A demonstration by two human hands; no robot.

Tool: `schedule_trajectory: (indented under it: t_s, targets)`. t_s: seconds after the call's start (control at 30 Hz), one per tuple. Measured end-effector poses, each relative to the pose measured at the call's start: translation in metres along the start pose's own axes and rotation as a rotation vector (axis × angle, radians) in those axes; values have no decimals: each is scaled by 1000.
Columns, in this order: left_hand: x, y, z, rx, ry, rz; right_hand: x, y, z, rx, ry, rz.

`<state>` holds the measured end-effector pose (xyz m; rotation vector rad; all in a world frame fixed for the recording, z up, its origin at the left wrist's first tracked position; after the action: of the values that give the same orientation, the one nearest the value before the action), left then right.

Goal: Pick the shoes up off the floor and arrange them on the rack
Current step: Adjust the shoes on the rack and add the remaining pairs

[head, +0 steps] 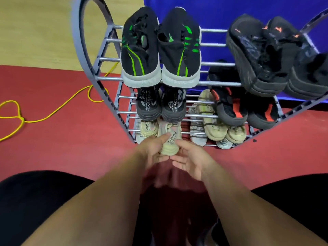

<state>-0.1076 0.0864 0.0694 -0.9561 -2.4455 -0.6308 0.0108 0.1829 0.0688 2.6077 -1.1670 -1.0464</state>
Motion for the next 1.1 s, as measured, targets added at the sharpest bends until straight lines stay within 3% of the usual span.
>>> schedule_trajectory:
  t_s: [0.3,0.47,0.6,0.73,0.83,0.93,1.1]
  targets:
    - [3,-6,36,-28,118,-165,-15,-6,53,107,-184,28]
    - [-3,-44,35,243,206,-179,-32,-9,80,231,-212,-63]
    - [-2,-73,29,527,333,114,-23,-24,81,478,-166,-329]
    - [12,-79,30,610,377,400,-21,-24,72,543,-191,-482]
    - [13,-77,39,563,380,545,-19,-26,77,483,-149,-375]
    - [11,-73,44,474,399,534,-18,-21,83,338,-91,-227]
    - [11,-72,45,466,429,483,-19,-15,96,278,-111,-125]
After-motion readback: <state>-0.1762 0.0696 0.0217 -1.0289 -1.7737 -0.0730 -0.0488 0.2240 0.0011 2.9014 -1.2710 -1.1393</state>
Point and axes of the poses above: each hand's wrist, its own z-axis towards the middle knuckle, its own y-axis out of the palm, x = y × z, the point moved 3 cm from there along z, towards the middle knuckle, and after that the axes turned 9 degrees about -x, right-handed, at the moved point
